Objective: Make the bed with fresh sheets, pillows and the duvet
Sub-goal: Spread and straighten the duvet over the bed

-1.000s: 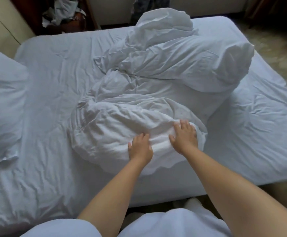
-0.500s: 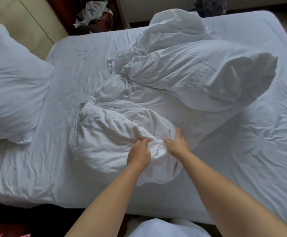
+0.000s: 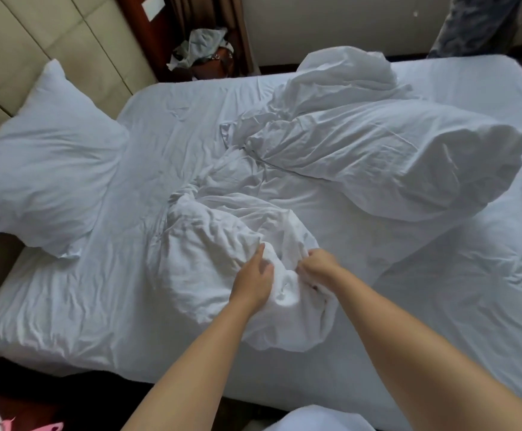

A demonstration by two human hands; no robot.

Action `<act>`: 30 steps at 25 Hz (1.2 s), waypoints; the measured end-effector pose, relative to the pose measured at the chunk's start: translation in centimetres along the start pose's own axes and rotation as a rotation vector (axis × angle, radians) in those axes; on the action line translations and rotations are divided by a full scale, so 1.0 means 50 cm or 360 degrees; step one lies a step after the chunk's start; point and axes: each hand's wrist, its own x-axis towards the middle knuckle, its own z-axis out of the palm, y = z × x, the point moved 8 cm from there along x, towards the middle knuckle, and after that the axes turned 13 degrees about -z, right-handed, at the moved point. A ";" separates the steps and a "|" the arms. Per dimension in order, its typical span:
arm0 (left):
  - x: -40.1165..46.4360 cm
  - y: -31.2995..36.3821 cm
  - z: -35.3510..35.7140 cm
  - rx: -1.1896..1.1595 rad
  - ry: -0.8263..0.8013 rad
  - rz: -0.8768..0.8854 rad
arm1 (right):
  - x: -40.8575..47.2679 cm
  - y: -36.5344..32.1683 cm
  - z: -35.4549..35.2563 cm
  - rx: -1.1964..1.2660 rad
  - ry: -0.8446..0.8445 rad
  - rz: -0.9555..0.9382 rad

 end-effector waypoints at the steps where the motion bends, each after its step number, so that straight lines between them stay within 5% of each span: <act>1: 0.004 -0.007 -0.028 -0.0109 0.0043 -0.0055 | -0.008 -0.046 0.009 0.0030 -0.0029 -0.0098; 8: 0.010 -0.060 -0.175 -0.0191 0.0076 -0.0249 | -0.089 -0.243 0.087 0.0197 -0.0213 -0.0378; 12: 0.016 -0.085 -0.228 -0.0764 0.0059 -0.0374 | -0.130 -0.299 0.144 0.0276 -0.0290 -0.0469; 21: 0.034 -0.139 -0.213 -0.0801 -0.0308 -0.0426 | -0.146 -0.312 0.205 0.0085 -0.0394 -0.0453; 24: 0.040 -0.142 -0.211 -0.0773 -0.0225 -0.0373 | -0.148 -0.298 0.202 0.0140 -0.0459 -0.0383; 28: 0.032 -0.123 -0.241 -0.0559 0.0088 -0.0246 | -0.133 -0.279 0.146 0.0446 -0.0137 -0.0232; 30: 0.024 -0.104 -0.239 -0.0544 0.0004 -0.0192 | -0.111 -0.261 0.121 0.0311 0.0043 -0.0191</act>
